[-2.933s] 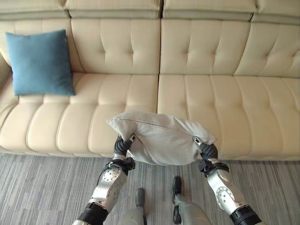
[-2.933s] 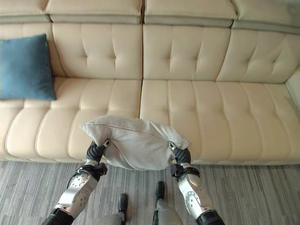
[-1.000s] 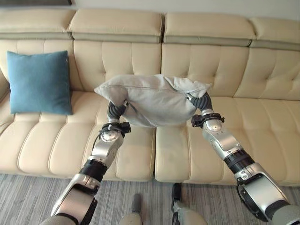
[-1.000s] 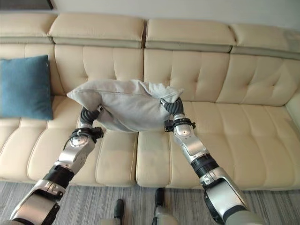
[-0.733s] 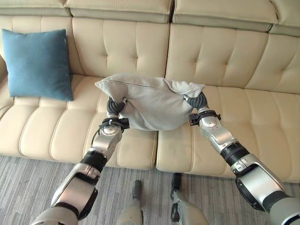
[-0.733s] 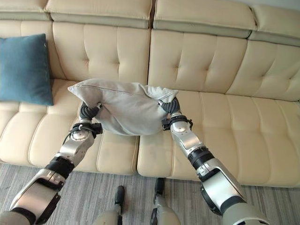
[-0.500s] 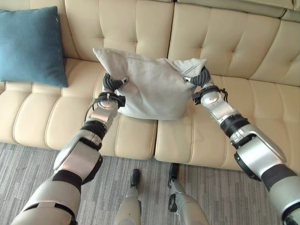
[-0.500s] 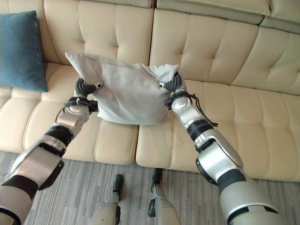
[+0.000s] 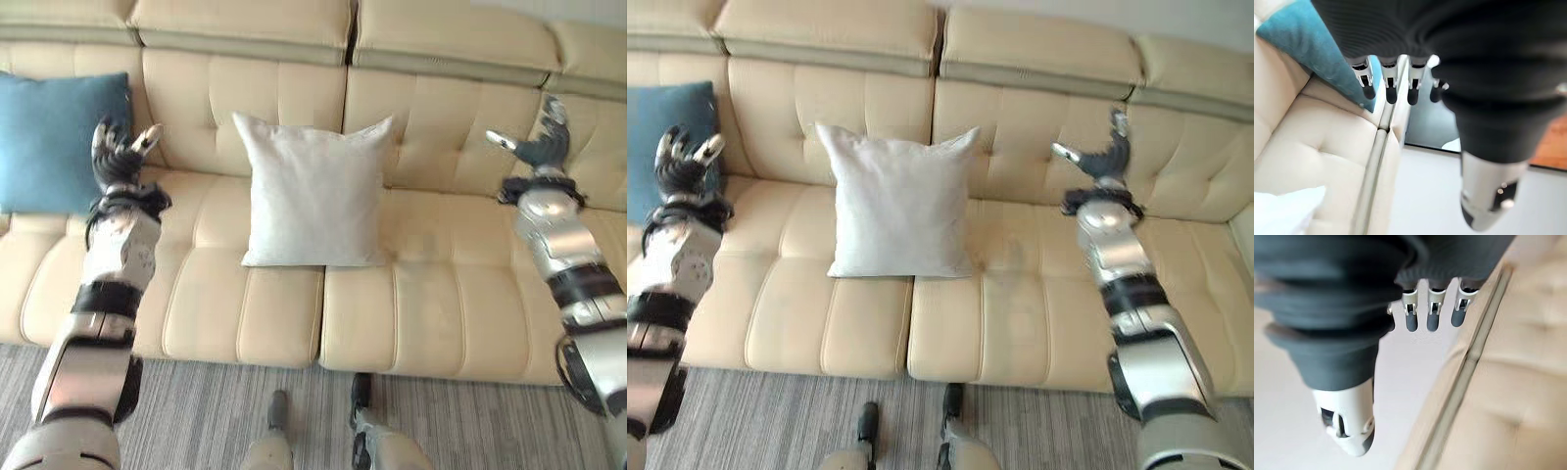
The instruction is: Pick up all the scattered cushions and arrange them neatly on the sofa.
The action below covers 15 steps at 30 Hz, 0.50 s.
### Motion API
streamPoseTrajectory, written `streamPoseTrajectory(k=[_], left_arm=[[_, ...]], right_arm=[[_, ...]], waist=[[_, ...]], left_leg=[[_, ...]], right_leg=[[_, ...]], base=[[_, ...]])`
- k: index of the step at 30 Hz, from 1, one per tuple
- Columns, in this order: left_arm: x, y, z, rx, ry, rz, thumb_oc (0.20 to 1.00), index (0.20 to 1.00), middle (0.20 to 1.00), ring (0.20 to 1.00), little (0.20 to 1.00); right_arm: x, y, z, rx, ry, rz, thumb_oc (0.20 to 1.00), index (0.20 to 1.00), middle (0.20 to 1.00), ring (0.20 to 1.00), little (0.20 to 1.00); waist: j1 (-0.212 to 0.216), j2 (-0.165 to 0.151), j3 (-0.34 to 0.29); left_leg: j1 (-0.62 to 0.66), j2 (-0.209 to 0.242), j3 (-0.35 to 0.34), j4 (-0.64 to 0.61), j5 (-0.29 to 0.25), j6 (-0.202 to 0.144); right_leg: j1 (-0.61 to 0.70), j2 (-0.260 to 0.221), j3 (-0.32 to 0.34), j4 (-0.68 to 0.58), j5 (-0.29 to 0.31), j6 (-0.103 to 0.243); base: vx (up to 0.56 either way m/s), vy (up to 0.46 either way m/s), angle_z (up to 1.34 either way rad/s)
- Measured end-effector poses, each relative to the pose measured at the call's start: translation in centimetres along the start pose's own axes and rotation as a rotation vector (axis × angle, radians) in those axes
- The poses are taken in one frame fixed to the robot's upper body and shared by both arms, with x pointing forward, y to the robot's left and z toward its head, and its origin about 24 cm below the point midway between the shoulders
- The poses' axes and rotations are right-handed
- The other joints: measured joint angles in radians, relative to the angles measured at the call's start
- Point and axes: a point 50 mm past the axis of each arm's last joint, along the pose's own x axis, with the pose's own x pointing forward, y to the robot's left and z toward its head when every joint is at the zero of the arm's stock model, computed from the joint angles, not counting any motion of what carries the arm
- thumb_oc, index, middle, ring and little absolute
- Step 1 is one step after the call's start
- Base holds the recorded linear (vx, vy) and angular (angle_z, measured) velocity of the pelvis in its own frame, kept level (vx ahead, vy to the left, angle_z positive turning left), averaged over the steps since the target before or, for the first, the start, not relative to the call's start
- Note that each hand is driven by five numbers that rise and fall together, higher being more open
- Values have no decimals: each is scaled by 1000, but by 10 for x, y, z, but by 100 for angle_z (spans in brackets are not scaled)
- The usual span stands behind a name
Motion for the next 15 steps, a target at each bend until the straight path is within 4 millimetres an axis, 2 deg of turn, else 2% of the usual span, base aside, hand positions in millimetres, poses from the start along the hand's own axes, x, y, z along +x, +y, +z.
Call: streamPoseTrajectory(k=[1,2,3,4,5,6,7,8,11,15], left_arm=[[-12,9,-8,14,9,7,1000,1000,1000,1000,1000],[-30,27,-34,70,92,35,1000,1000,1000,1000,1000],[-41,35,-45,81,133,47,1000,1000,1000,1000,1000],[-65,46,-62,115,187,32,1000,1000,1000,1000,1000],[-79,55,-77,161,256,29,1000,1000,1000,1000,1000],[-89,61,-88,192,304,31,1000,1000,1000,1000,1000],[-106,68,-102,235,363,24,1000,1000,1000,1000,1000],[-116,71,-111,256,412,17,1000,1000,1000,1000,1000],[-154,71,-149,297,607,-33,1000,1000,1000,1000,1000],[-181,56,-173,289,728,-90,1000,1000,1000,1000,1000]], right_arm=[[-10,-7,-12,-29,14,4,1000,1000,1000,1000,1000],[-25,-14,-40,-114,91,26,1000,1000,1000,1000,1000],[-32,-17,-48,-151,108,47,1000,1000,1000,1000,1000],[-51,-22,-64,-258,119,112,1000,1000,1000,1000,1000],[-62,-26,-80,-327,164,146,1000,1000,1000,1000,1000],[-69,-27,-89,-354,193,165,1000,1000,1000,1000,1000],[-85,-27,-105,-354,255,192,1000,1000,1000,1000,1000],[-95,-24,-114,-353,297,215,1000,1000,1000,1000,1000],[-145,-2,-157,-249,532,323,1000,1000,1000,1000,1000],[-184,28,-174,-116,674,436,1000,1000,1000,1000,1000]], waist=[[1,2,-4],[1,10,-10],[1,12,-11],[1,18,-16],[2,21,-29],[4,22,-33],[4,24,-46],[4,26,-49],[5,27,-79],[10,27,-85]], left_leg=[[4,-2,1,0,-1,2],[17,-5,2,0,-3,4],[19,-6,3,0,-6,4],[29,-7,8,0,-12,0],[28,-7,9,0,-12,-1],[30,-7,9,0,-12,0],[35,-6,10,0,-12,0],[43,-5,11,0,-12,0],[48,-7,16,0,-15,6],[61,-17,22,-6,-14,7]], right_leg=[[2,-2,1,0,-7,4],[15,-5,2,0,-10,6],[18,-5,2,0,-10,6],[25,-6,6,-4,-11,7],[25,-6,6,-5,-10,7],[27,-7,6,-5,-11,7],[32,-9,6,-6,-11,7],[39,-9,6,-6,-11,7],[44,-11,6,-6,-13,3],[49,-22,13,-6,-14,3]], base=[[-14,33,-7],[-14,33,-5],[-25,33,-6],[-39,45,-4],[-63,55,-3],[-75,59,1],[-43,27,-1],[-66,39,-2],[-53,33,0],[-67,66,-11]])
